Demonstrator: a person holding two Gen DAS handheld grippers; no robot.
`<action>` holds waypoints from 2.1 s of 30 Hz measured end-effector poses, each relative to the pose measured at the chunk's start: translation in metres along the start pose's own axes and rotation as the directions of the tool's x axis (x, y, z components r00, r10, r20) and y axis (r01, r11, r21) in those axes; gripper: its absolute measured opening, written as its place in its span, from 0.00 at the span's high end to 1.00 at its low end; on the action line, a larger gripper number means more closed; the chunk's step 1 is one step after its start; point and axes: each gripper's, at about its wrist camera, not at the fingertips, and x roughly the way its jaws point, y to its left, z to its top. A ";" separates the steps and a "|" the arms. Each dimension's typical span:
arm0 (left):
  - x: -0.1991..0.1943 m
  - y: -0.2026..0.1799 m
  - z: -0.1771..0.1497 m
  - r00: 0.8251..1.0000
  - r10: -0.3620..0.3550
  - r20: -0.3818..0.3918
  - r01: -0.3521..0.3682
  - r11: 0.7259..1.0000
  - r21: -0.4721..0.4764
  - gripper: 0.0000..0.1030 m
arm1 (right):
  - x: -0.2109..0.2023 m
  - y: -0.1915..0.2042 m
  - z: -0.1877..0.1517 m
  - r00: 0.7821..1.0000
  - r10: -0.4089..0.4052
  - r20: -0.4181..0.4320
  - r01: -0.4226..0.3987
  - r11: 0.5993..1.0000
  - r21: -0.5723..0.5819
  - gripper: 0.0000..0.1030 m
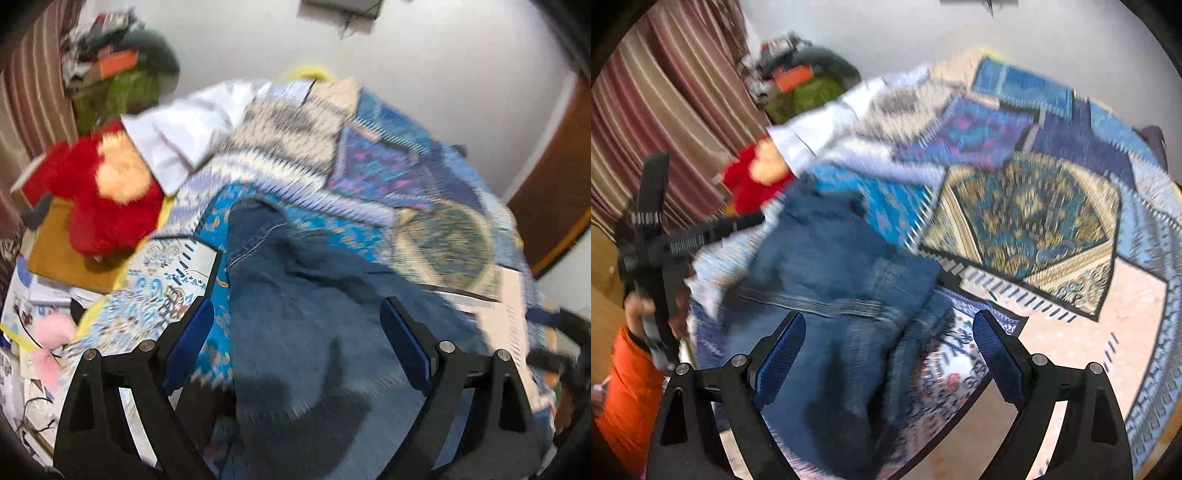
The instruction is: Fold large clothes
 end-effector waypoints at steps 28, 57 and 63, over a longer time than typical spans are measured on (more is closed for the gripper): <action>-0.325 -0.089 -0.145 0.749 -0.041 0.661 -0.072 0.987 0.143 0.00 | -0.279 0.173 -0.137 0.750 -0.028 0.661 0.140 0.983 -0.117 0.05; -0.299 -0.067 -0.142 0.800 -0.025 0.600 -0.034 0.996 0.087 0.00 | -0.268 0.160 -0.143 0.776 -0.075 0.627 0.159 0.984 -0.080 0.00; -0.299 -0.064 -0.143 0.802 -0.027 0.597 -0.027 0.996 0.081 0.00 | -0.267 0.159 -0.142 0.777 -0.075 0.625 0.161 0.983 -0.083 0.00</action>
